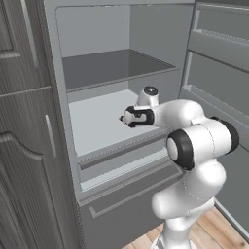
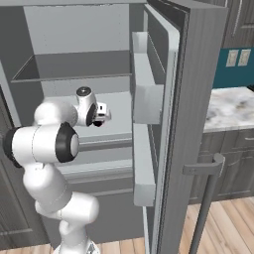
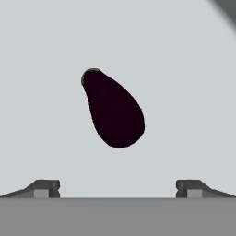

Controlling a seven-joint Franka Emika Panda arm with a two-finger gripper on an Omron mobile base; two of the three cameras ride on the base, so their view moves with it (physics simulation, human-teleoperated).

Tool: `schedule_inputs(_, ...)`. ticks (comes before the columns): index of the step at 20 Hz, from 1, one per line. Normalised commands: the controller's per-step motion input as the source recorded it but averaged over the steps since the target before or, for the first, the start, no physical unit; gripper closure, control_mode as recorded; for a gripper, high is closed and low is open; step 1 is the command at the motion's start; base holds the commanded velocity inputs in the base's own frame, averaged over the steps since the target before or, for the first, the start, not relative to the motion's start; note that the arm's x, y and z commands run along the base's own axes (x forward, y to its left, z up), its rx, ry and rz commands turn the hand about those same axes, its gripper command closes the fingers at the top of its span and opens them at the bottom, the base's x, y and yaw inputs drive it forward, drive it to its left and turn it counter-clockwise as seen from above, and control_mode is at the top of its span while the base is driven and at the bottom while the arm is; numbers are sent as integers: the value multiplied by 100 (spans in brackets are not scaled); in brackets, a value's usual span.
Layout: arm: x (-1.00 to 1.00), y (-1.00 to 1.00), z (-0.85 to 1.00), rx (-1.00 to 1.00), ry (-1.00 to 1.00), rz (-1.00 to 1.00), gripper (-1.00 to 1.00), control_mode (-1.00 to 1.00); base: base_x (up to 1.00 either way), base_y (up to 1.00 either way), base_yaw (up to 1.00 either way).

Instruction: Place the cold items (avocado and eggplant) from the fridge in one tupperware on the dining counter. Place the warm items (kebab skewer and hot dog) in the stove area in another tupperware.

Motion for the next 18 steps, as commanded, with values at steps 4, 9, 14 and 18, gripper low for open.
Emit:
schedule_inputs(4, 46, 0, -1, 0, 3, 0, -100, -100, 0, 0, 0)
schedule_inputs(9, 40, 0, -10, 0, 7, 0, -100, -100, 0, 0, 0)
schedule_inputs(14, 30, 6, -20, 0, 9, 0, -100, -100, 0, 0, 0)
schedule_inputs(18, 21, 9, -19, 0, 2, 0, -100, -100, 0, 0, 0)
